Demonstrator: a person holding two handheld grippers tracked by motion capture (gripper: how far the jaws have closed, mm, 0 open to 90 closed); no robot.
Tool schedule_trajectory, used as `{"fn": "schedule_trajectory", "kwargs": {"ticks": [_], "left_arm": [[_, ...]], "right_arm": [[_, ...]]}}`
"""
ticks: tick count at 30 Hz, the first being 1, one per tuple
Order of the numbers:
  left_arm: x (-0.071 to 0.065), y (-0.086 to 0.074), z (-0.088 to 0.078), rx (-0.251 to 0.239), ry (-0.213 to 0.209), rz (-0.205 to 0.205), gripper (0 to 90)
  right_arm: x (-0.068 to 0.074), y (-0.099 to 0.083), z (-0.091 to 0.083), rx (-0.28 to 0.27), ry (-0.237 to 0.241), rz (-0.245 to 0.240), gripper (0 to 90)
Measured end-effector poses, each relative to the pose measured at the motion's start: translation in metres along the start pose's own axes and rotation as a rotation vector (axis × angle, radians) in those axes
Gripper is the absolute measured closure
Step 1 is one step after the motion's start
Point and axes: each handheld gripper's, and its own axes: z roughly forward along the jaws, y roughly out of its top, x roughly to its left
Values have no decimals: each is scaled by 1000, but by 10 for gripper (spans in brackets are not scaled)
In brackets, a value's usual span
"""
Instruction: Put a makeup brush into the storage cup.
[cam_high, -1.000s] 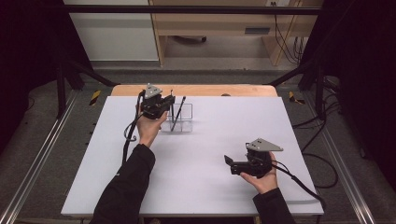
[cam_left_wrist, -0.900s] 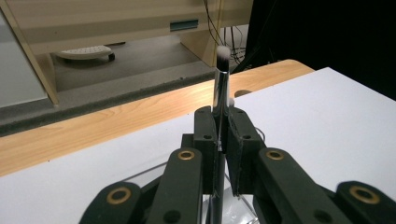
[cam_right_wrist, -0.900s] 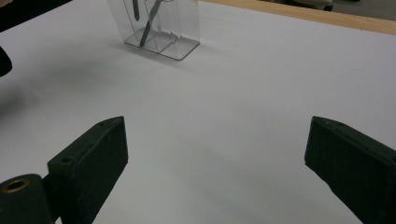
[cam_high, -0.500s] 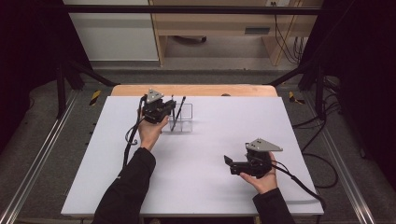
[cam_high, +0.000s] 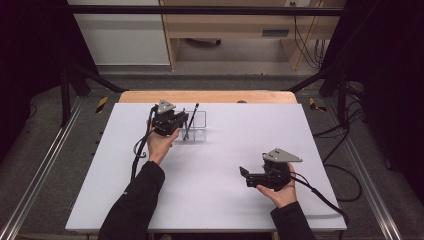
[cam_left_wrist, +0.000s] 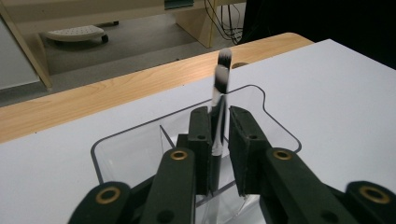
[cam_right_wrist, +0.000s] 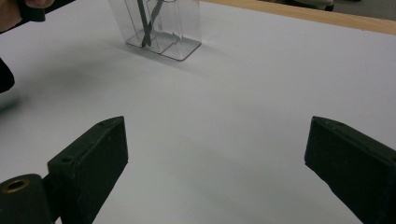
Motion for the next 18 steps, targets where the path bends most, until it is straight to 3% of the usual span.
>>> {"fn": "schedule_trajectory", "kwargs": {"ticks": [9, 18], "left_arm": [[0, 1, -20, -22, -3, 14, 618], [-11, -1, -47, -57, -43, 39, 470]], "right_arm": [[0, 1, -1, -8, 0, 4, 67], [-1, 2, -4, -16, 0, 9, 67]]}}
